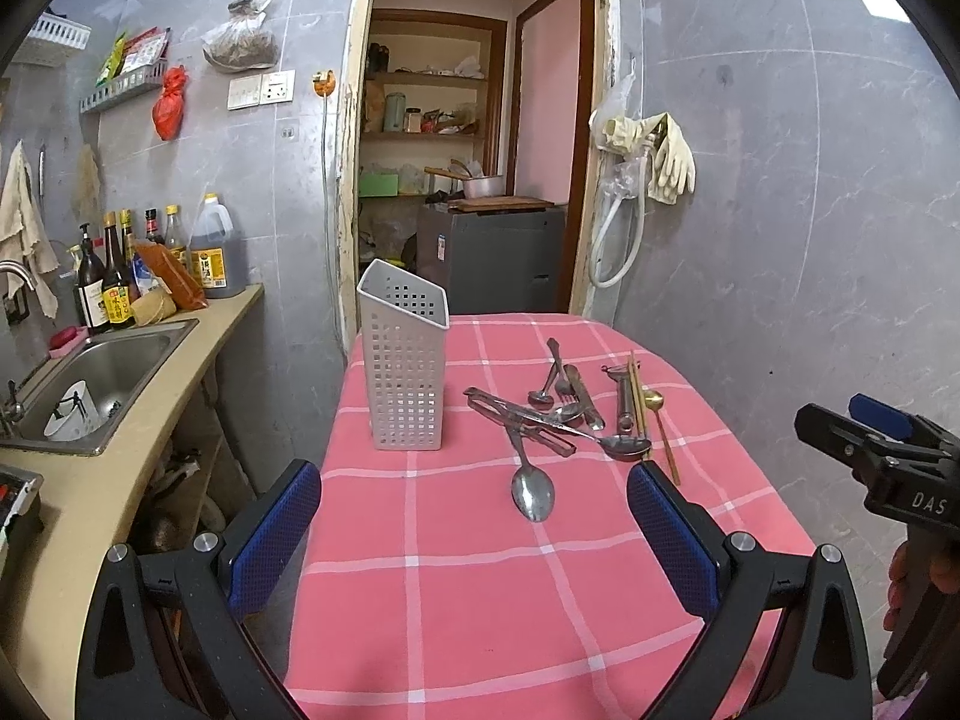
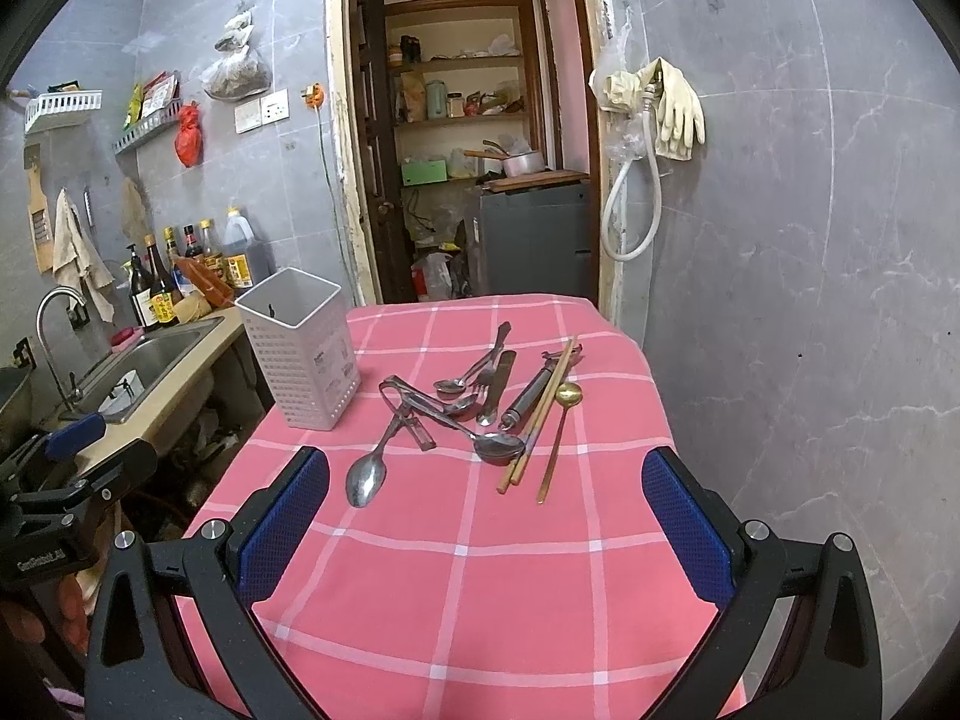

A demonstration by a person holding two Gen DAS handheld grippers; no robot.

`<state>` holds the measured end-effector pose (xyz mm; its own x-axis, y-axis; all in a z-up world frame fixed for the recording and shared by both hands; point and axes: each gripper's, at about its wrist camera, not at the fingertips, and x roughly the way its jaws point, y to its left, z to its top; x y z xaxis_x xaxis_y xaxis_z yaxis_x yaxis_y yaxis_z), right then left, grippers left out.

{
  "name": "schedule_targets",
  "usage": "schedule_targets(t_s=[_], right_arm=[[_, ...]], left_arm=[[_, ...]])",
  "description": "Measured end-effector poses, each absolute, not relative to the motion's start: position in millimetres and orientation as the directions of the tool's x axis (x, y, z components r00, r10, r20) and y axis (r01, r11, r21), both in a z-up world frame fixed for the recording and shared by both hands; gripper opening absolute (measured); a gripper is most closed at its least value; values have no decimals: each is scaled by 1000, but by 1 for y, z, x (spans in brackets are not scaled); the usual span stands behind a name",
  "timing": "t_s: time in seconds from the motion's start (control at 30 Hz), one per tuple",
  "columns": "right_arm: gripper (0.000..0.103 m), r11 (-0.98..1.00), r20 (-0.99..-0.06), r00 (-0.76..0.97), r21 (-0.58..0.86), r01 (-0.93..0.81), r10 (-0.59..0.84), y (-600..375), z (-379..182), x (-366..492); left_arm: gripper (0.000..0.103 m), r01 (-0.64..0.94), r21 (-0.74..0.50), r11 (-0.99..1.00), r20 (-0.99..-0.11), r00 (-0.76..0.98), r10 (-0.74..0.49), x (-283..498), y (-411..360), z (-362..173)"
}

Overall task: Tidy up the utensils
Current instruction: 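Lower the left tool to the steel tongs while the right tool reaches the chopsticks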

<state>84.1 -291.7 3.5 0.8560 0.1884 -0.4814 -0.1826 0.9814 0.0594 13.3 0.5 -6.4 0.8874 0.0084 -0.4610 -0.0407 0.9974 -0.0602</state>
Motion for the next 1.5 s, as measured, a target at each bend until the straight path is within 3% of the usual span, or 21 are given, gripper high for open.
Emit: schedule_targets(t_s=[0.77, 0.97, 1.23, 1.5], right_arm=[[102, 984, -403, 898, 94, -150, 175, -332, 43, 122], [102, 978, -377, 902, 94, -187, 209, -349, 54, 160], [102, 965, -413, 873, 115, -234, 261, -368, 47, 229], [102, 951, -427, 850, 123, -284, 309, -378, 23, 298]], left_arm=[[103, 9, -84, 996, -463, 885, -47, 77, -22, 15], [103, 6, -93, 996, -447, 893, -47, 108, -37, 21], [103, -2, -107, 994, -457, 888, -48, 160, -57, 16], [103, -78, -67, 995, -450, 892, 40, 201, -75, 3]])
